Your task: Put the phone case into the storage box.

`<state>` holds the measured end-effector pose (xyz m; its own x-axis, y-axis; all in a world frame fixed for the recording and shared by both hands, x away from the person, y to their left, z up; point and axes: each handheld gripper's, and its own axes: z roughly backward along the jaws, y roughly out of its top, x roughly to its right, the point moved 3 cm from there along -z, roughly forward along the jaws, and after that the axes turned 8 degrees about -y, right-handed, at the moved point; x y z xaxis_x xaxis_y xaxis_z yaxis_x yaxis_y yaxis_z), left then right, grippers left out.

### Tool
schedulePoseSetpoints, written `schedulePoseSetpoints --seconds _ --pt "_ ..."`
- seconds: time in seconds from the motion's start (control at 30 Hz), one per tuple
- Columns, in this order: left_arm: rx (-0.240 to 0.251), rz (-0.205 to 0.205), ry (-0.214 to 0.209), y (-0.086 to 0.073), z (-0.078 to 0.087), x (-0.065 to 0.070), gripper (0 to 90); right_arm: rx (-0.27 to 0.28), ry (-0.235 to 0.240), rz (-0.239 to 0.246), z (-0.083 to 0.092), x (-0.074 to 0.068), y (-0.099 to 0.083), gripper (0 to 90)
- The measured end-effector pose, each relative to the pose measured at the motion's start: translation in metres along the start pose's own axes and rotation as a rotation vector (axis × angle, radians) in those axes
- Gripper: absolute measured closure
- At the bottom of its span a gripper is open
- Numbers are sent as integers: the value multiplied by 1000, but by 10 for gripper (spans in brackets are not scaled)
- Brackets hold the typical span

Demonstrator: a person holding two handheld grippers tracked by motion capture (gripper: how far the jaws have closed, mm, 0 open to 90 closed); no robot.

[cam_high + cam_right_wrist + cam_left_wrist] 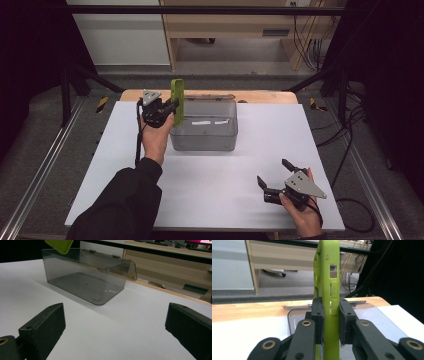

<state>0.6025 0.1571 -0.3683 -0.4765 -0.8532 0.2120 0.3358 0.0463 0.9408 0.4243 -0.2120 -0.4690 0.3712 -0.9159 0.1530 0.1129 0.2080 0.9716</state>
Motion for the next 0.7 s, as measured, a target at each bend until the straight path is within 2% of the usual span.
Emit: schedulePoseSetpoints --seconds 0.27,0.7 --pt "-15 -3 19 -7 -1 -5 777 -1 3 1 0 -1 0 32" --pt "-39 -27 29 -11 -3 -5 777 -10 9 2 -1 -2 -1 32"
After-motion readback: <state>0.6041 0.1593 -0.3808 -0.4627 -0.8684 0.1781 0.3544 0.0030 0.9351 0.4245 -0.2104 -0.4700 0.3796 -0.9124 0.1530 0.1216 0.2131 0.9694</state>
